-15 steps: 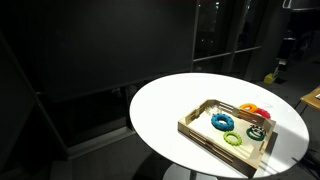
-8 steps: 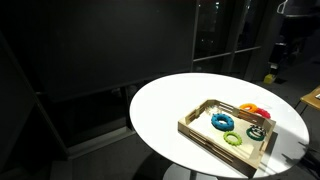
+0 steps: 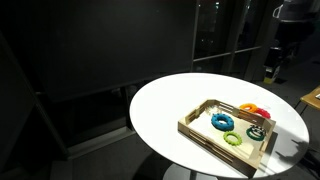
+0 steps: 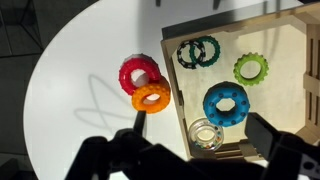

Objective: Pick up the blue ring from the tray and place it on the orange ring on the table

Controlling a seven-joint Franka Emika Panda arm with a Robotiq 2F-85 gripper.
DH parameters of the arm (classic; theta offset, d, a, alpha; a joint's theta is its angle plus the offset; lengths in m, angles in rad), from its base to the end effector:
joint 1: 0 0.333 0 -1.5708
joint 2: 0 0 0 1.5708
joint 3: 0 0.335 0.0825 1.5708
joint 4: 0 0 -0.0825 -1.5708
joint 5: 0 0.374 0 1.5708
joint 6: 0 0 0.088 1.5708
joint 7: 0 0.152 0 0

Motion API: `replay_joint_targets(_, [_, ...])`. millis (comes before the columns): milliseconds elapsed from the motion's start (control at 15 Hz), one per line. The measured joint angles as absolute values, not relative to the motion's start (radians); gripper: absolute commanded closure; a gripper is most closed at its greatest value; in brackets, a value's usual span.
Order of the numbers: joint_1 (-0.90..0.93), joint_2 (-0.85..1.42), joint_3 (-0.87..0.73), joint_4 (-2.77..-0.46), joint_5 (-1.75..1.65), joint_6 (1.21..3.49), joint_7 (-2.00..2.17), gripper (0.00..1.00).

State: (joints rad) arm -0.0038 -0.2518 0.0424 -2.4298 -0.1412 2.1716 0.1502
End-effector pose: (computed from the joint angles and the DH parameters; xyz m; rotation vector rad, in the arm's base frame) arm 0.4382 0.0062 0.3804 3.0144 -0.0492 0.0073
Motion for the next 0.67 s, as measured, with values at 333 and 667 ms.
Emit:
replay_joint_targets(333, [0.016,-0.159,0.05,-2.432,-0.105,2.309,0.16,0.0])
replay_joint_targets(667, [0.029,-0.049,0.057,-2.431,-0.104,2.426,0.202,0.0])
